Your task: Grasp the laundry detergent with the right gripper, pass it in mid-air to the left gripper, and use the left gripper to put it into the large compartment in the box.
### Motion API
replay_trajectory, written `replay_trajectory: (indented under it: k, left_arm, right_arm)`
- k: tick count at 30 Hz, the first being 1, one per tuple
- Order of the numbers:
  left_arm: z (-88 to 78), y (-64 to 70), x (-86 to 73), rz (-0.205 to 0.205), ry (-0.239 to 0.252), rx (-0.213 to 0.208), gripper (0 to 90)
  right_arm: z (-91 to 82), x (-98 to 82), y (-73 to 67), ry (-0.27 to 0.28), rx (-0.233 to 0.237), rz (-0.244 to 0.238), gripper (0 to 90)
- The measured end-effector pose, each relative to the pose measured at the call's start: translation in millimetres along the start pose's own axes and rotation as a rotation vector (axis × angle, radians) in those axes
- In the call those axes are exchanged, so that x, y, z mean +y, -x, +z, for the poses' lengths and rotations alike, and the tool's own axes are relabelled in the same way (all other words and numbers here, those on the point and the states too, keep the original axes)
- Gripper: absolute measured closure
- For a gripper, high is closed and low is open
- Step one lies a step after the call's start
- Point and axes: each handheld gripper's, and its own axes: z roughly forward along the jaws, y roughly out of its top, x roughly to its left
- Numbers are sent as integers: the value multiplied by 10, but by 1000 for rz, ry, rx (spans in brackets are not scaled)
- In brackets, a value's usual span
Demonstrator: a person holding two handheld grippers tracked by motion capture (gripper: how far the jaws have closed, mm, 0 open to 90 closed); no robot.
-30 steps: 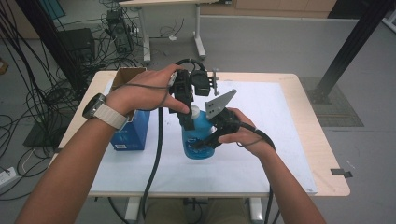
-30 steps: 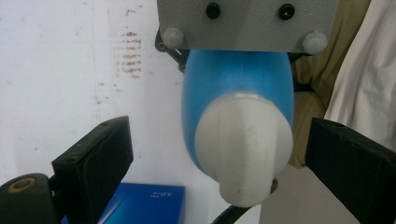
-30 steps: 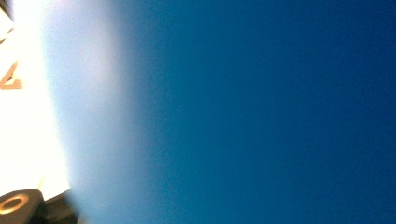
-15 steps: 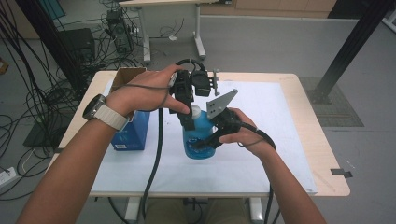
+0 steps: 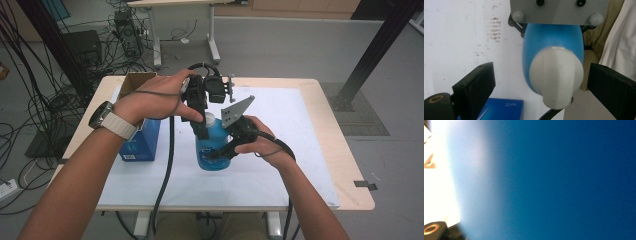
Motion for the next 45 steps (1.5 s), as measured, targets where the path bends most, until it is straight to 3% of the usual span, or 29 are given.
replay_trajectory:
  k: [30,45]
  left_arm:
    - [41,-11,11,6,6,5,85]
    - [149,-18,40,12,7,-18,85]
  right_arm:
    - [11,5,-2,4,1,-4,436]
    - [-4,8,-16,10,0,-1,437]
